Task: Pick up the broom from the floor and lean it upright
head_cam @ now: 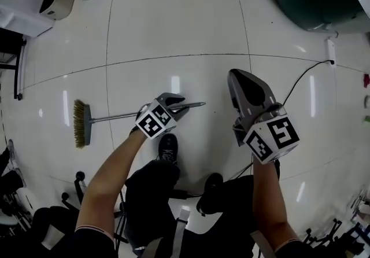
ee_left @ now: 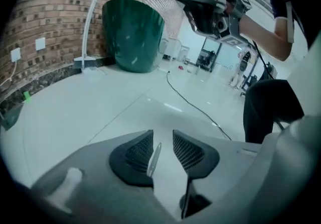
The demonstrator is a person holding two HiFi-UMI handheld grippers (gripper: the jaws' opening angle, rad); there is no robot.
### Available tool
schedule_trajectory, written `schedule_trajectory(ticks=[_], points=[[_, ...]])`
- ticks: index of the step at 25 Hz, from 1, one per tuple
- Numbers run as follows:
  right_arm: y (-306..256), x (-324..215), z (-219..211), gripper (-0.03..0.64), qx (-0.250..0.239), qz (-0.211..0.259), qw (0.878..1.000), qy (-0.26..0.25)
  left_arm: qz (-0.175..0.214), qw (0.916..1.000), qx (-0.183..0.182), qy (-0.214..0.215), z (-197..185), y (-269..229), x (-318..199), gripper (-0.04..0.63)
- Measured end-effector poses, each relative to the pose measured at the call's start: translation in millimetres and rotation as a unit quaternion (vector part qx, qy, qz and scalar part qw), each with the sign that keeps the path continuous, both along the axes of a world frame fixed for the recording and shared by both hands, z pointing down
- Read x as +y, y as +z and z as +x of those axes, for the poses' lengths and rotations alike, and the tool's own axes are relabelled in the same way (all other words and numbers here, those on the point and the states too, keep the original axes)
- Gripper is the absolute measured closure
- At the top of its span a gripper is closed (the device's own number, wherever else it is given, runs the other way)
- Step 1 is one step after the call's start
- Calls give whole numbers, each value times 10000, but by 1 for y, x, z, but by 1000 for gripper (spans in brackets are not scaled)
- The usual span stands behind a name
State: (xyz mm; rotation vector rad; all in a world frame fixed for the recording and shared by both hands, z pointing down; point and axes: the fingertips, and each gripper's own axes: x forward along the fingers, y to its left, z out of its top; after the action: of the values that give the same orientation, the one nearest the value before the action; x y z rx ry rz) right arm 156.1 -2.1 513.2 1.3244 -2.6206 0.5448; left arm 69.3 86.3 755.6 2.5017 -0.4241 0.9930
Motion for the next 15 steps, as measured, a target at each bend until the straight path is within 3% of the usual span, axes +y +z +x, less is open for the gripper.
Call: schedule_trajectory(ticks=[4,11,15], points=[[75,4,12,612,51,-95,9998,145,-156,9975,-315,611,7,79,9,460],[148,7,9,612,201,-313,9993,34,14,9901,-914,1066,18,167,16,457],[169,10,-2,612,366,-385,9986,-77,-76,9895,-949,1084,23,193,25,445]])
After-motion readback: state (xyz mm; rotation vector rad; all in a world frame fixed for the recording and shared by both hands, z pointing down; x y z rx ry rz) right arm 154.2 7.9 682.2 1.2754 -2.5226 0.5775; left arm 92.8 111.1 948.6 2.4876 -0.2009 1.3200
